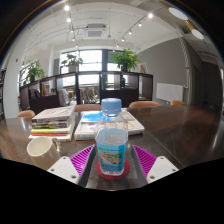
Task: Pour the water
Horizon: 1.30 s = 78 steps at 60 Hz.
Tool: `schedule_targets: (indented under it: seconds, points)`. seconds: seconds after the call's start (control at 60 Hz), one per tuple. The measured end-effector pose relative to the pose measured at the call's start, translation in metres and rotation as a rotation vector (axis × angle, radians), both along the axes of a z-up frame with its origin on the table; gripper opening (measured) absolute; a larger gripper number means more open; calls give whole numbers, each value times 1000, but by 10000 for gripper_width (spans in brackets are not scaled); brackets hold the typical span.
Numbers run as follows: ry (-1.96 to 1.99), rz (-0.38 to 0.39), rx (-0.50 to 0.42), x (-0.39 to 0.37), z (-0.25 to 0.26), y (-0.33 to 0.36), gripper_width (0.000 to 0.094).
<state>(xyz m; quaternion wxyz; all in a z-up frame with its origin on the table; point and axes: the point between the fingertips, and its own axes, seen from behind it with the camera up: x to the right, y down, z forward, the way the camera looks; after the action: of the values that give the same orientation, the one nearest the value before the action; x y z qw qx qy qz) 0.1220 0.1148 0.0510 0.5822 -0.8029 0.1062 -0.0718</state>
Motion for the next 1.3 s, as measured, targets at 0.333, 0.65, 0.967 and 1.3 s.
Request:
schedule_targets:
  seconds: [0.333,0.65,0.967,1.3]
  points:
    - [13,90,-61,-65,7,-116,744]
    - [35,165,-17,-129,44,-217,747]
    - [-15,202,38,-158,88,-266,742]
    - [-42,219,46,-166,99,-286,746]
